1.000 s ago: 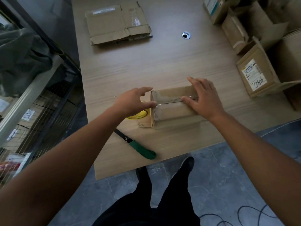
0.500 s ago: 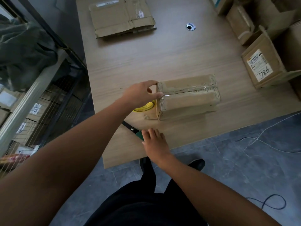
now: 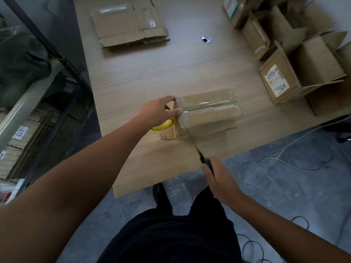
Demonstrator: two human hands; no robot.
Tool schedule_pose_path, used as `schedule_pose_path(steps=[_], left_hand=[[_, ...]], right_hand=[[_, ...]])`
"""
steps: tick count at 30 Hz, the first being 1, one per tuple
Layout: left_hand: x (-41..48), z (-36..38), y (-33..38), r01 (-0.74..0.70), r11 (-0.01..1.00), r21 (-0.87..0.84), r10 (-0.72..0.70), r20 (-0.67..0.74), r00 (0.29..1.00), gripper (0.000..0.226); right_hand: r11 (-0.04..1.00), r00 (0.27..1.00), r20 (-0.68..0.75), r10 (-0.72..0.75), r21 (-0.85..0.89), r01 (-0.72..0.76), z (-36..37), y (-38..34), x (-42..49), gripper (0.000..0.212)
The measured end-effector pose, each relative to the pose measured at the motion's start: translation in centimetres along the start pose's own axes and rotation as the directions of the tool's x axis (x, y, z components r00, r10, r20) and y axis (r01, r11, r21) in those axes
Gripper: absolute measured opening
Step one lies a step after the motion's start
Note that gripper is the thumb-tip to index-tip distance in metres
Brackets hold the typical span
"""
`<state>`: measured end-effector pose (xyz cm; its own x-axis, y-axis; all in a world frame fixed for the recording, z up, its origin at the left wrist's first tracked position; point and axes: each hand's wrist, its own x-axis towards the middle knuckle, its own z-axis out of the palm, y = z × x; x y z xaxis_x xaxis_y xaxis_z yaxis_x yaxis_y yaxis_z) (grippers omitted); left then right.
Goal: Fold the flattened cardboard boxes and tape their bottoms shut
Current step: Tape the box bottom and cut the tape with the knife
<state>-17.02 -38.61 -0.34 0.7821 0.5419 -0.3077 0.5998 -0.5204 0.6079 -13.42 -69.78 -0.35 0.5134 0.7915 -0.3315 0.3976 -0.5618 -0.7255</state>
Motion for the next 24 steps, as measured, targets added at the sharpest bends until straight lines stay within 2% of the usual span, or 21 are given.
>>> schedule_pose_path(steps=[1, 3, 5, 9, 13, 17, 18, 20, 24], left_hand=[[-0.1, 0.2, 0.0, 0.002, 1.000, -0.012, -0.002, -0.005, 1.000, 0.058], [-0.4, 0.8, 0.0, 0.009, 1.000, -0.007, -0.009, -0.021, 1.000, 0.062], [-0.8, 1.2, 0.2, 0.018, 1.000, 0.003, -0.018, -0.040, 0.999, 0.067], [-1.9, 1.7, 0.9, 0.059, 0.998, -0.012, -0.059, -0.057, 0.997, 0.072], [-3.6, 2.2, 1.1, 0.079, 0.997, -0.023, -0.081, -0.095, 0.992, 0.066], [-6.0, 1.9, -0.5, 0.061, 0.939, -0.338, -0.083, -0.053, 0.995, 0.033], [-6.4, 1.7, -0.8, 0.042, 0.930, -0.364, -0.067, -0.054, 0.996, 0.029], [-6.8, 1.4, -1.2, 0.032, 0.942, -0.335, -0.051, -0.049, 0.998, 0.026], [-6.2, 0.9, -2.1, 0.135, 0.964, -0.230, -0.123, 0.066, 0.990, 0.018]], right_hand=[[1.000, 0.995, -0.096, -0.020, 0.022, 0.022, -0.5, -0.9, 0.7, 0.028], [0.995, 0.963, -0.253, -0.095, -0.054, 0.084, -1.2, -3.0, 2.6, 0.028], [0.983, 0.945, -0.296, -0.141, -0.156, 0.098, -1.6, -5.0, 5.0, 0.038], [0.986, 0.986, -0.169, -0.012, -0.165, -0.017, -1.9, -7.2, 8.0, 0.056], [0.949, 0.996, -0.070, 0.049, -0.307, -0.068, -1.8, -7.3, 8.9, 0.058], [0.934, 0.993, 0.012, 0.115, -0.343, -0.104, -1.9, -8.7, 9.2, 0.059], [0.934, 0.991, 0.043, 0.130, -0.340, -0.108, -2.0, -9.2, 9.2, 0.058], [0.934, 0.980, 0.119, 0.160, -0.338, -0.112, -1.9, -9.9, 9.2, 0.056], [0.928, 0.962, 0.185, 0.201, -0.350, -0.126, -1.9, -10.3, 9.2, 0.050]])
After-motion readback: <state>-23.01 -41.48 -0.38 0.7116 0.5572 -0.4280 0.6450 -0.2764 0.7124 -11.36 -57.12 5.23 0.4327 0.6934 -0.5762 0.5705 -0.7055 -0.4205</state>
